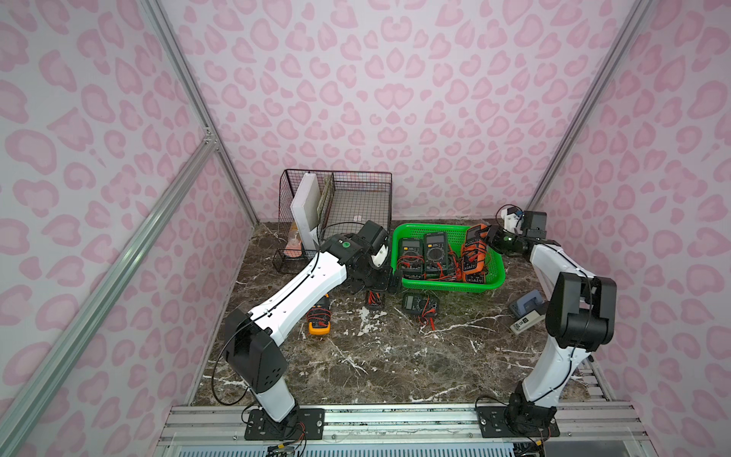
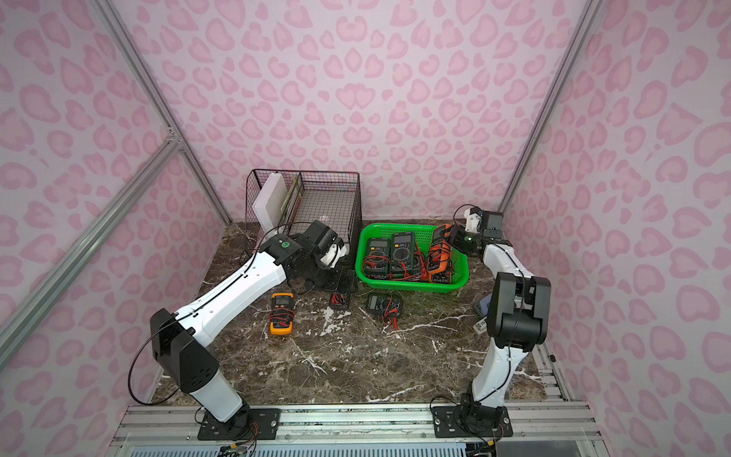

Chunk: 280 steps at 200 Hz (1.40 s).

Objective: Put the multimeter into the basket
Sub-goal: Place the multimeter in the basket.

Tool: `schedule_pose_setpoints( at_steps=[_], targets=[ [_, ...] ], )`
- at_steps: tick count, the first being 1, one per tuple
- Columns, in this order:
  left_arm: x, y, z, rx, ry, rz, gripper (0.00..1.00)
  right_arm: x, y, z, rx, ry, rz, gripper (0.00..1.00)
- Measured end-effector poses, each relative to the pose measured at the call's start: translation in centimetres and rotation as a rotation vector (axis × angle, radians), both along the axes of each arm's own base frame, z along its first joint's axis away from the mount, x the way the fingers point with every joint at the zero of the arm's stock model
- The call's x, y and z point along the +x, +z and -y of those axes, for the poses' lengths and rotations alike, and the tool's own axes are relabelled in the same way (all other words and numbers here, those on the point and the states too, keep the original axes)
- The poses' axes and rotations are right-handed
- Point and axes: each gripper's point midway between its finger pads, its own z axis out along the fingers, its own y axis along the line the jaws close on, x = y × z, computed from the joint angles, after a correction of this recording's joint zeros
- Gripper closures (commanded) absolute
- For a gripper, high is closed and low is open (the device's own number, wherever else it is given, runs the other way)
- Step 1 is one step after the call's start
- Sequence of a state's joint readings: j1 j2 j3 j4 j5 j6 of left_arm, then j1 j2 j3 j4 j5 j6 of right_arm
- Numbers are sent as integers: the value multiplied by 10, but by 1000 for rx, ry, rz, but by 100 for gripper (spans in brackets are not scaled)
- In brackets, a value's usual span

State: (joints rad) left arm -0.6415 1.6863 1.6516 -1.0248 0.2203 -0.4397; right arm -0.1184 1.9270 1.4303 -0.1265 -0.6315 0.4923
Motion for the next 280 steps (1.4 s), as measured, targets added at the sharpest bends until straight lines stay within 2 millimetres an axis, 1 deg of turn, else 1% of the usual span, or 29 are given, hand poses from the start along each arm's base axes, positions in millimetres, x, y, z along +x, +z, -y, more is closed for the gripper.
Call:
schedule_pose_setpoints(
  at_steps=[23,61,77,92,112,138,178,207,225,242,256,280],
  targets=[
    [-2,-2,-4,4,8,-7,1,1,-12,-4,-3,18,-33,42],
    [-3,-5,-9,11,20,-12,2,11,-16,-4,-9,26,-41,17],
    [-4,-6,-11,13,23,-13,2,12,-19,-1,-24,19,-59,12],
    [-4,-7,-12,16,25,-14,2,14,-17,2,-44,13,-64,8],
    [-6,-7,-15,18,30,-11,2,16,-12,7,-72,-3,-67,5],
    [-7,-8,-19,22,38,-7,2,15,-6,15,-124,-38,-79,4],
    [-12,-11,-26,28,45,-10,2,12,9,30,-201,-101,-87,4],
    [-15,-11,-33,36,55,4,2,7,16,34,-223,-120,-92,4],
    [-17,-9,-40,47,68,27,2,4,23,30,-228,-118,-84,4],
    [-17,-6,-50,66,89,60,2,0,32,21,-230,-109,-70,4],
    [-20,-9,-61,101,108,69,2,-5,40,8,-237,-92,-60,4],
    [-21,-8,-85,186,179,103,1,-17,53,-17,-251,-56,-38,4]
  ],
)
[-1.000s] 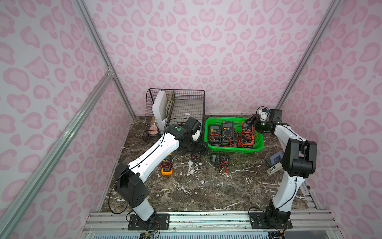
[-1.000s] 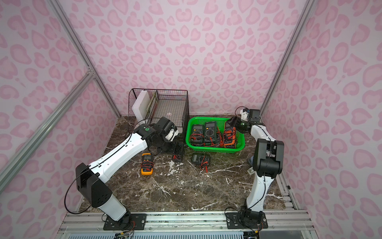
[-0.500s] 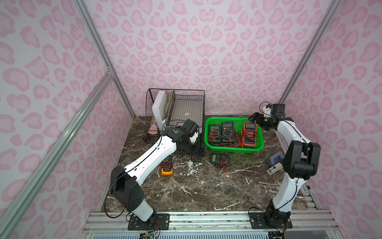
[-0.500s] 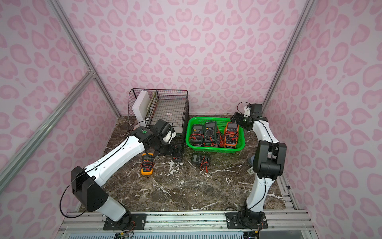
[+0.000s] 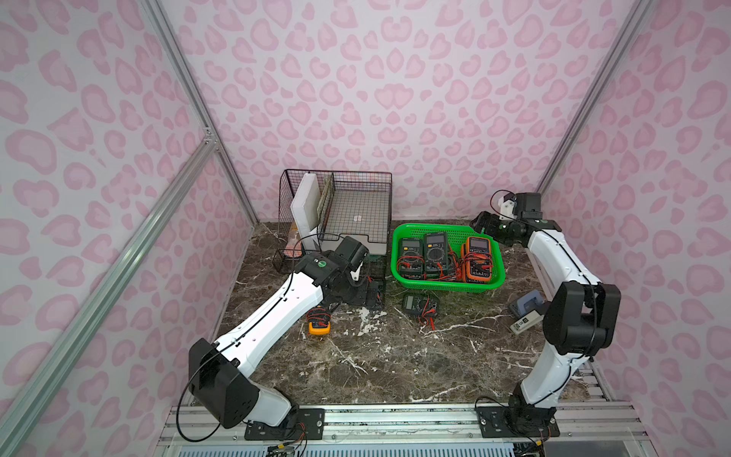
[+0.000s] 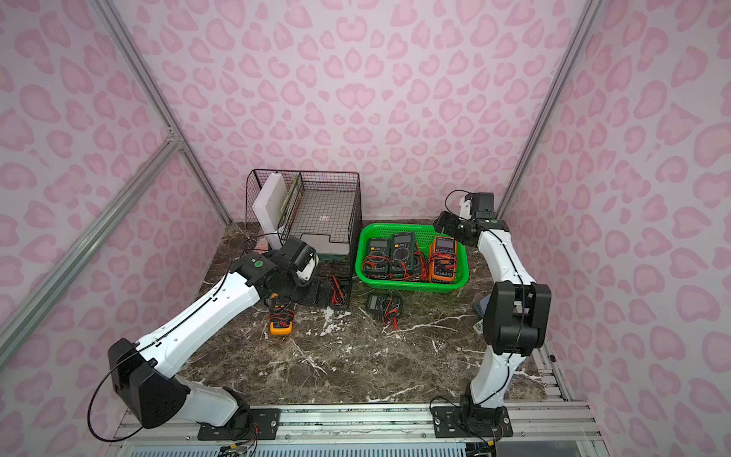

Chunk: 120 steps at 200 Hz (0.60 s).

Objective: Put the multimeter into the basket
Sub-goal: Place the multimeter in the basket, then pick up the multimeter from the center of the board.

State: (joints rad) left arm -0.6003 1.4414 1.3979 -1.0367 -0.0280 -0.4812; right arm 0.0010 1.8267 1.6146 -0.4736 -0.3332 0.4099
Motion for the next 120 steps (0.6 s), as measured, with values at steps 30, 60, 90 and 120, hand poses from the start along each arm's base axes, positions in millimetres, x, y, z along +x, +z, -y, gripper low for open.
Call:
schedule_pose_setpoints(
  at_steps=[30,60,90,120],
  targets=[
    [-5,-2,-28,101,62,27,2,-25,9,-35,-13,50,9,4],
    [-10,-6,-50,179,108,51,2,-57,11,-69,-17,97,4,3],
    [-16,-11,-68,244,152,57,2,-94,9,-90,-9,126,-4,4],
    [-19,-21,-79,292,189,46,1,-129,2,-112,13,169,-28,4]
  ],
)
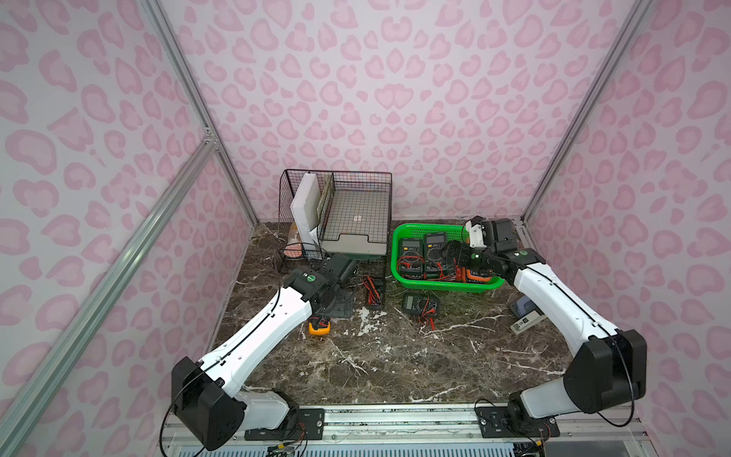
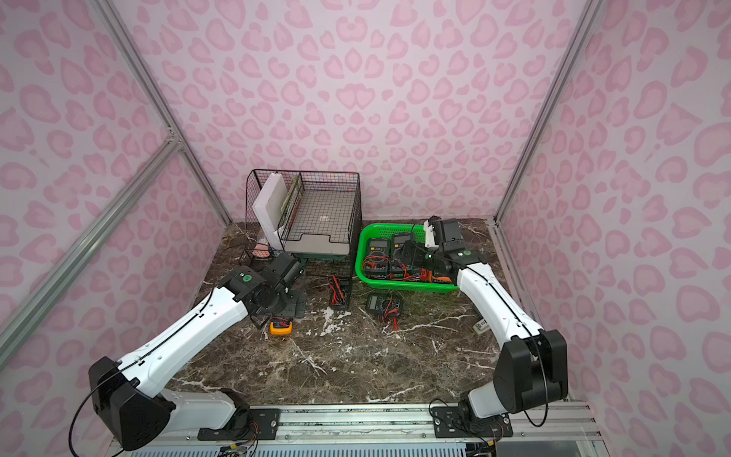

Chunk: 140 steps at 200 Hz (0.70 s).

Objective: Put the multimeter into the basket
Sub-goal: Pick up the multimeter from the center of the board.

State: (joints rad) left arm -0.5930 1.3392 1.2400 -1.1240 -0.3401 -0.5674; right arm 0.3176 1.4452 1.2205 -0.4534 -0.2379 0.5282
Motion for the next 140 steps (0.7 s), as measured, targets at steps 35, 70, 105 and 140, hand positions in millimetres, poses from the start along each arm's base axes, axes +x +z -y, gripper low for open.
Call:
schedule_pose_setpoints(
  at_steps=[35,70,105,140],
  targets=[
    [-2,-10,-8,51,43,-41,2,-28,14,-30,28,80,33,4],
    [0,-21,-13,84,77,-74,1,-62,20,-67,52,179,58,4],
    [2,-42,-14,118,108,-127,2,-96,17,-97,50,279,76,4],
    [7,-57,-11,140,131,-160,2,-120,6,-108,33,350,80,4]
  ],
)
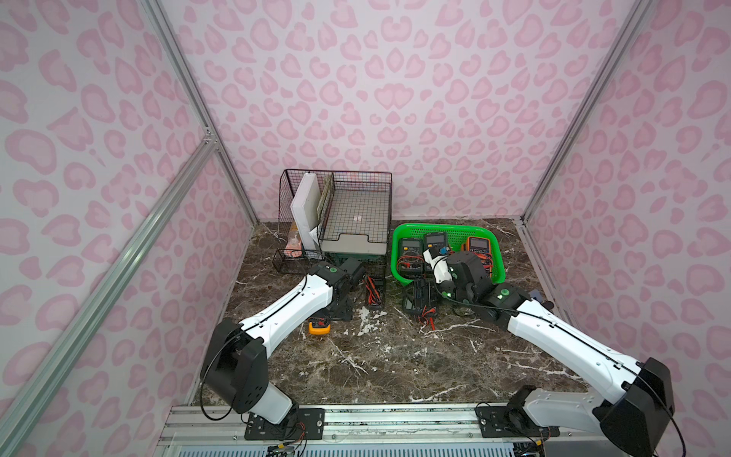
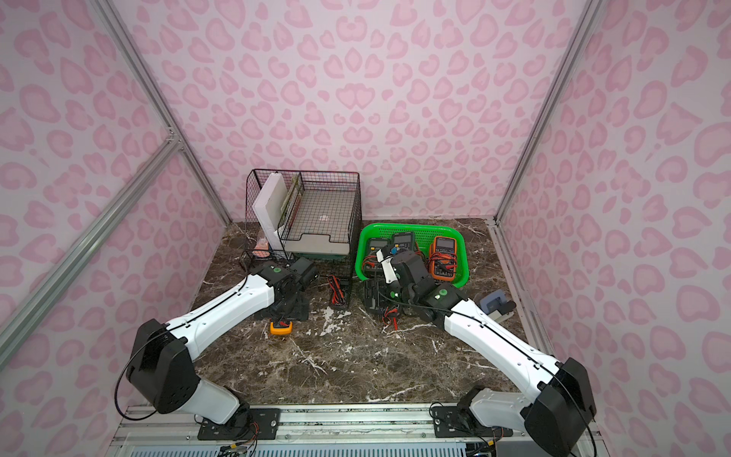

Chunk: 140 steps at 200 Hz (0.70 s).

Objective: Put the multimeter into the basket
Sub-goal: Pick up the multimeter from the center of the board.

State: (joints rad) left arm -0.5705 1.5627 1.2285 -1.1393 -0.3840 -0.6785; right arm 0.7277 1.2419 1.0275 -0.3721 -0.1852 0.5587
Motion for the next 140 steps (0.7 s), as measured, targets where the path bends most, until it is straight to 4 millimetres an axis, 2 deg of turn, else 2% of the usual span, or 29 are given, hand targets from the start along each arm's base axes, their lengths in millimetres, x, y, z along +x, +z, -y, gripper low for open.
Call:
schedule_pose_setpoints(
  at_steps=[52,140],
  targets=[
    [6,-19,3,23,26,-33,1,-19,-8,4,-26,41,22,3],
    [15,-44,-10,40,94,-75,2,-22,-14,14,-47,26,37,3]
  ],
)
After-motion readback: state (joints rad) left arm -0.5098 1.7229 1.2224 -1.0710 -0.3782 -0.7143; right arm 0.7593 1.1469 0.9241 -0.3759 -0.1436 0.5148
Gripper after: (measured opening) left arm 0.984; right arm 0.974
